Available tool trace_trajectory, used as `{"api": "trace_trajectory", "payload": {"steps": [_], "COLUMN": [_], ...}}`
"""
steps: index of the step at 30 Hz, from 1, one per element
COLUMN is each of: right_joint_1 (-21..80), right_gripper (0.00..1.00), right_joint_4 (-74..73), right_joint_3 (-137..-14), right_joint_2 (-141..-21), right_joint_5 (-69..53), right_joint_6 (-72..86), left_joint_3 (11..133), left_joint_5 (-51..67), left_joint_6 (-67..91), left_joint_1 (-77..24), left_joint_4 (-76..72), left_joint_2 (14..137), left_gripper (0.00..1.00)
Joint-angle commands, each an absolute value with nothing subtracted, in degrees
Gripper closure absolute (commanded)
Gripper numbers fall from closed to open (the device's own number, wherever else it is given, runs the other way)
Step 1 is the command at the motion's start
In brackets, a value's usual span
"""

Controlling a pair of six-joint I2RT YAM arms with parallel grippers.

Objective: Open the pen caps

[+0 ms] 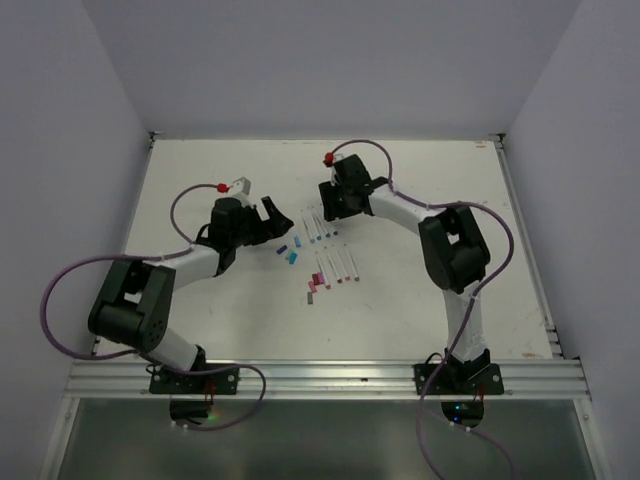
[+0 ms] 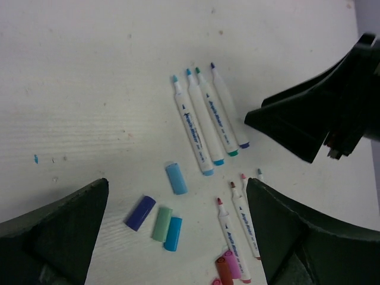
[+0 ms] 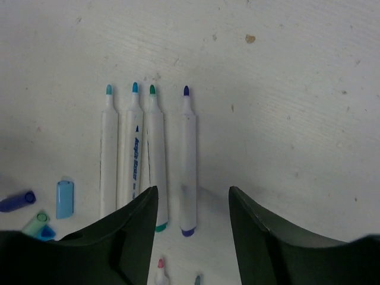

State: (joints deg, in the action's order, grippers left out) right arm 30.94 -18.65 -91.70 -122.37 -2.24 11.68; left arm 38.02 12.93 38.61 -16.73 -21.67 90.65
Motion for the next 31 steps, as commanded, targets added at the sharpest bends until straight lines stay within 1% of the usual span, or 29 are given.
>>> {"api": "trace_trajectory", "payload": {"steps": [1,2,3,5,6,8,9,12,16,20,24,26,27,29,30,31], "right_joint_1": [30.76,30.85,30.94,30.94,31.11,31.64,31.81,32.34,32.96,33.22,33.66,33.75,33.66,33.66,33.66,33.75], "right_gripper": [0.43,0.32,0.02,0.01,0.01,0.01,0.01,0.01,0.01,0.01,0.01,0.01,0.01,0.01,0.01,0.01], "right_joint_4": [-18.11,-18.02,-17.93,-18.19,-18.98,-20.21,-21.96,-25.82,-30.32,-32.78,-35.06,-35.51,-34.90,-33.93,-32.71,-30.87], "right_joint_3": [-86.24,-84.22,-79.94,-75.26,-70.54,-63.94,-61.81,-54.51,-47.21,-39.04,-36.22,-34.46,-33.58,-31.39,-30.42,-28.32], "right_joint_2": [-110.94,-108.66,-104.37,-99.52,-94.71,-90.29,-85.48,-76.42,-65.59,-55.39,-45.63,-40.55,-39.04,-36.05,-35.08,-34.02], "right_joint_5": [1.56,2.28,3.24,5.88,6.93,10.10,11.06,13.18,15.03,12.93,11.07,10.99,7.85,6.42,3.28,1.08], "right_joint_6": [12.74,13.01,13.53,15.29,15.90,18.10,19.58,22.66,25.66,29.52,33.55,35.41,35.85,39.00,39.55,39.81], "left_joint_3": [37.89,36.84,36.22,34.03,33.23,30.42,29.28,24.10,17.94,12.49,4.59,2.65,0.64,-2.18,-5.16,-6.93], "left_joint_5": [8.97,8.44,7.65,7.64,8.95,10.54,12.46,15.99,19.59,25.74,29.35,31.36,32.07,34.79,35.67,37.51], "left_joint_6": [37.00,37.00,37.18,37.79,38.05,39.63,40.25,43.93,46.66,50.70,56.32,57.74,59.48,61.95,65.36,67.57], "left_joint_1": [-16.26,-16.26,-16.26,-16.26,-16.26,-16.35,-16.35,-16.61,-16.87,-16.96,-17.14,-17.14,-17.14,-17.14,-17.14,-17.14], "left_joint_4": [-18.64,-17.94,-16.54,-15.39,-15.03,-14.94,-14.94,-16.78,-18.89,-23.11,-28.30,-30.40,-31.37,-36.63,-39.43,-47.82], "left_joint_2": [79.67,77.37,75.08,68.40,66.38,61.01,57.86,52.32,48.43,45.89,41.67,39.83,39.29,38.24,38.23,38.15], "left_gripper": [0.00,0.00,0.00,0.00,0.00,0.00,0.00,0.00,0.00,0.00,0.00,0.00,0.00,0.00,0.00,0.00]}}
